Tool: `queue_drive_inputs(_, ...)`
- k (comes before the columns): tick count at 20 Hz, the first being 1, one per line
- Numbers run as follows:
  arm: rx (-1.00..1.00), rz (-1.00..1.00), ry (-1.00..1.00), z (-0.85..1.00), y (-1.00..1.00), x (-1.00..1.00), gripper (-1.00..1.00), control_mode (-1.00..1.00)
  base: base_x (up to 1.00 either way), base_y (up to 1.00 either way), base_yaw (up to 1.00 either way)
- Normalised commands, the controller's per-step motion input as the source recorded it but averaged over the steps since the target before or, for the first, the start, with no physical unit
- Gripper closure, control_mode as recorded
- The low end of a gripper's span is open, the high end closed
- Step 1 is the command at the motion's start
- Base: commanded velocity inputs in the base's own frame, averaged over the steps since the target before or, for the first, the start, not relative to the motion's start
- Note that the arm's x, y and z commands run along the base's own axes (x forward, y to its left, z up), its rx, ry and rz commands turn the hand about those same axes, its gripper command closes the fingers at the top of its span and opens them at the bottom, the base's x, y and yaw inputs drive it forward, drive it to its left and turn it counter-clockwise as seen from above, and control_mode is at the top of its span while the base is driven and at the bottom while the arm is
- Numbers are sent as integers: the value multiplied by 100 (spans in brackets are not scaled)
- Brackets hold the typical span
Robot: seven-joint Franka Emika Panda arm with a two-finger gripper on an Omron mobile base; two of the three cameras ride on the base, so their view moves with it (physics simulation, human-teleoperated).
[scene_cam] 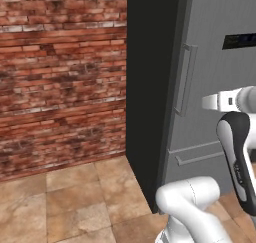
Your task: Place one of the steaks on the plate and the other in the bowl. Then place the bowl in the fridge.
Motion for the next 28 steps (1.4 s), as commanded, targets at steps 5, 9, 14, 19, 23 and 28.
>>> queue_drive_inputs(5,0,0,0,2,0,46,-100,-100,0,0,0)
queue_drive_inputs(9,0,0,3,0,-3,47,-100,-100,0,0,0)
queue_drive_inputs(14,3,0,1,0,-23,41,-100,-100,0,0,0)
queue_drive_inputs(19,4,0,4,0,-12,40,-100,-100,0,0,0)
queue_drive_inputs(23,1,0,5,0,0,42,-100,-100,0,0,0)
queue_drive_inputs(28,1,0,1,0,-4,39,-100,-100,0,0,0)
